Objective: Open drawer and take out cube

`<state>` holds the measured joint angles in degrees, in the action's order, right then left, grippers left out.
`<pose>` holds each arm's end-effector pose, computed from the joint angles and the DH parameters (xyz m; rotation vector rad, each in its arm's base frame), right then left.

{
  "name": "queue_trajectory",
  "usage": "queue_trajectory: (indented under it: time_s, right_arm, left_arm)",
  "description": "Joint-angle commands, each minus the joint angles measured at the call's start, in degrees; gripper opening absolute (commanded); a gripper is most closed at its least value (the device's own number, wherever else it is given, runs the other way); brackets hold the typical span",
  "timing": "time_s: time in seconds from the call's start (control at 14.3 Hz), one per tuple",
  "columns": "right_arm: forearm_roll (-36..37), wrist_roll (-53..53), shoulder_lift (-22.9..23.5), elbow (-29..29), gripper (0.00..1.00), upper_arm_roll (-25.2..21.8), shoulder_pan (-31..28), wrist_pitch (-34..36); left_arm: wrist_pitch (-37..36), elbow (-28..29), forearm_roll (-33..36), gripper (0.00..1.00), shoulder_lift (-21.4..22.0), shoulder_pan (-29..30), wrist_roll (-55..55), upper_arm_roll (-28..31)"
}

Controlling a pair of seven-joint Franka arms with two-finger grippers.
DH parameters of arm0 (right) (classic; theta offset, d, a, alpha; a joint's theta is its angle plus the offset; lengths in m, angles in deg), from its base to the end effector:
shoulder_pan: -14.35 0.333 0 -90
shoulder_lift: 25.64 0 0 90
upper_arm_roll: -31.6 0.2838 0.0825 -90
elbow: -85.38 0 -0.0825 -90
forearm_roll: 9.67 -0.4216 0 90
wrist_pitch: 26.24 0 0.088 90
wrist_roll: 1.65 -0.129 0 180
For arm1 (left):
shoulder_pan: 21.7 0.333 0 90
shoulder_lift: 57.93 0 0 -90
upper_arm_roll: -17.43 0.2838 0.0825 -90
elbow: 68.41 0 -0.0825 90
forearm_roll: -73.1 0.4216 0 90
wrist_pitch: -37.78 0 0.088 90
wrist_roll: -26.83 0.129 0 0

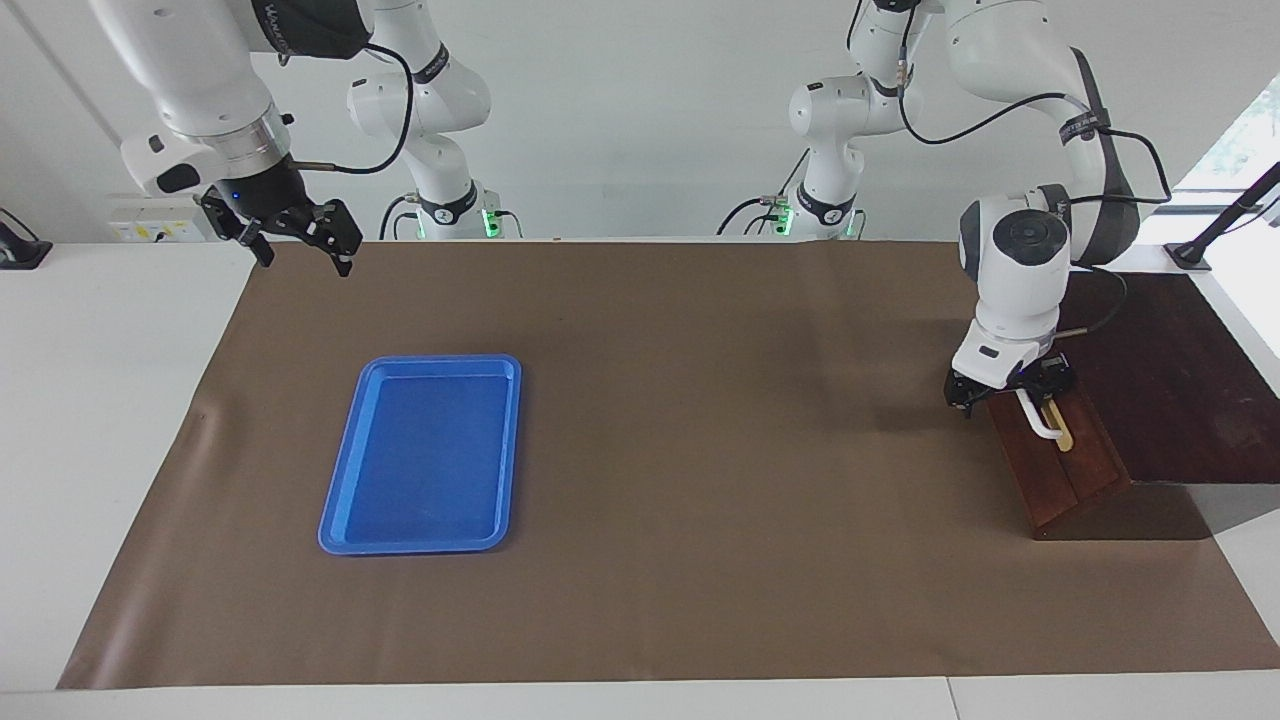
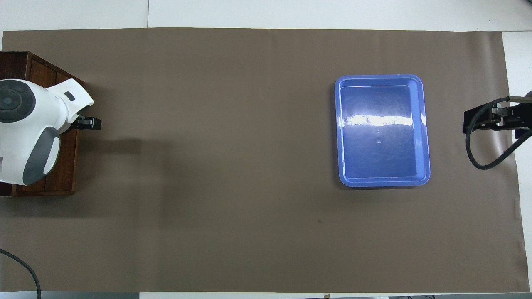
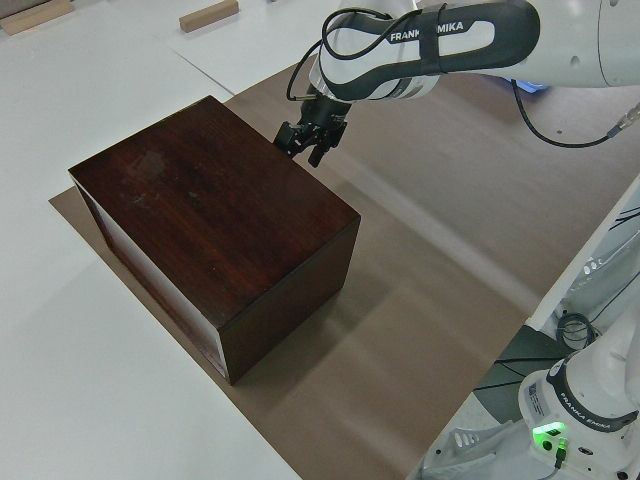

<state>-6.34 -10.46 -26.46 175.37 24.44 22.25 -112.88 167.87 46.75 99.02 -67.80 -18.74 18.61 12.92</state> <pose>0.5811 -0.0007 0.5739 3.0733 -0.2200 -0.0608 0.6242 0.0019 0.3068 -2.7923 0.2245 -0.1666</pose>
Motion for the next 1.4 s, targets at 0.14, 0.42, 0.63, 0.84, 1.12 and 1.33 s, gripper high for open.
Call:
queue_trajectory:
  time_s: [0.14, 0.42, 0.63, 0.84, 1.12, 1.33]
  right_arm:
    - [-1.3, 1.1, -0.9, 1.2, 1.0, 0.3, -0.8, -1.6]
    - [-5.9, 1.3, 1.9, -0.6, 1.0, 0.2, -1.7, -2.7]
    - [-6.3, 1.3, 6.9, -4.8, 1.0, 0.4, -1.4, -2.5]
    - [-9.5, 0.5, 13.7, -10.7, 1.0, 0.3, -1.3, -2.8]
    - [-10.2, -14.5, 16.6, -11.9, 1.0, 0.6, -0.2, -7.0]
    - [-12.2, -31.1, 16.5, -10.2, 1.0, 0.6, 1.5, -7.0]
  left_arm:
    - [0.7, -0.5, 1.3, 1.0, -0.8, -3.5, -5.5, -0.2]
    - [-1.5, -1.5, 1.0, 1.0, -0.8, -8.0, -10.4, -0.3]
    - [-1.9, -1.7, -1.4, 1.0, -0.8, -10.0, -10.7, -0.3]
    - [-2.3, -2.4, -3.4, 1.0, -0.8, -11.9, -13.3, -0.3]
    - [-3.4, -3.1, -4.8, 1.0, -0.8, -13.9, -16.0, -0.3]
    - [-3.7, -3.1, -5.0, 1.0, -0.8, -15.0, -17.2, -0.3]
